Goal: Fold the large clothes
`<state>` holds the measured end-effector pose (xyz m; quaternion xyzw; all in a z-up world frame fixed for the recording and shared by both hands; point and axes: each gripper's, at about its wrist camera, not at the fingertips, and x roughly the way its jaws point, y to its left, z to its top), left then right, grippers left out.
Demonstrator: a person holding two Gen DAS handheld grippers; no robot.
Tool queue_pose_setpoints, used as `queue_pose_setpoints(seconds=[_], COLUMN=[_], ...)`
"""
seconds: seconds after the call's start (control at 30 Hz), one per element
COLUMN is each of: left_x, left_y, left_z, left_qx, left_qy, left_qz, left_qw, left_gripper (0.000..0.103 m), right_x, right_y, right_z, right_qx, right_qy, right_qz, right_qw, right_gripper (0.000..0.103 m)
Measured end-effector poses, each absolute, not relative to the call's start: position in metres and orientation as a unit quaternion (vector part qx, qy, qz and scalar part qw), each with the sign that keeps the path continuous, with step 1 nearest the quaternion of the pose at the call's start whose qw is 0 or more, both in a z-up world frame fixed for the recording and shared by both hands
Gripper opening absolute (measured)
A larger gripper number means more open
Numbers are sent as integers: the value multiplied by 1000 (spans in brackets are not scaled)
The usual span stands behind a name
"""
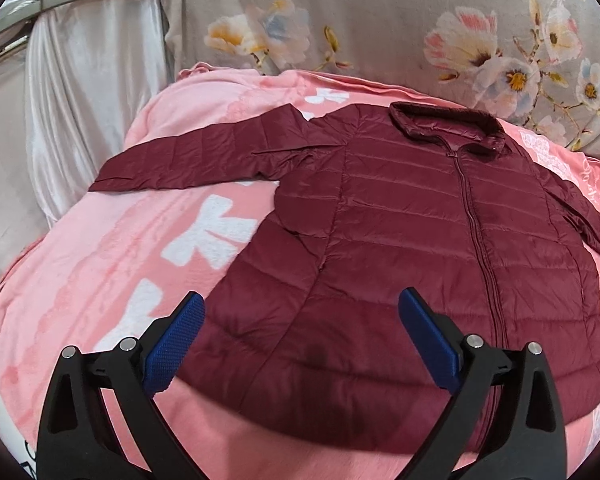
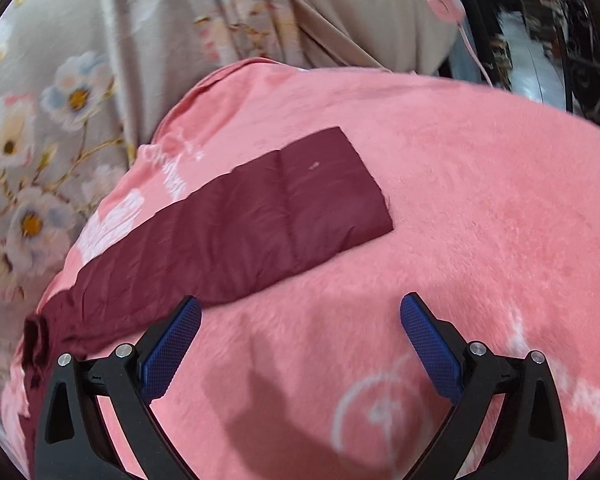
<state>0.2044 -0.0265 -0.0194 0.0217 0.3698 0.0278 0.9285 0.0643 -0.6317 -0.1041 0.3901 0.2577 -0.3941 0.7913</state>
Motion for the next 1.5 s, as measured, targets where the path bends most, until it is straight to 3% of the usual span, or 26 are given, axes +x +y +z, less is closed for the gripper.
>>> queue_pose_setpoints(seconds=[0.1,0.17,0.27,0.33,0.43,0.67,0.83,1.0,1.2,1.5], left_x=[215,219,226,229,234,244,246,248,250,256], left_y=[-33,-34,-36,-36,-33,-23,-15,-2,29,71], left_z=[-25,-27,-30,-31,-32,-27,-19,-14,-13,-27], left_qx=[25,22,15,11,2,-15,-23,-36,-60,-80], left_qy=[373,374,375,375,376,373,362,357,357,371], left_qz=[30,29,27,26,27,28,30,31,46,61], left_qw=[927,927,927,927,926,927,931,933,931,923], left_gripper=[95,95,95,95,95,95,95,95,95,95], right_x=[69,77,89,97,110,161,225,288,350,396], right_y=[-641,-647,-655,-659,-660,-611,-525,-424,-296,-170], right_z=[-104,-102,-102,-101,-97,-35,25,50,34,-41], right_qx=[391,389,395,394,397,351,300,265,225,179], right_qy=[245,246,249,251,247,199,180,199,253,356], right_qz=[-403,-404,-401,-399,-388,-308,-179,-43,101,178], right_qw=[790,791,788,789,794,862,920,943,935,900], right_gripper=[97,89,65,38,12,7,7,7,7,10])
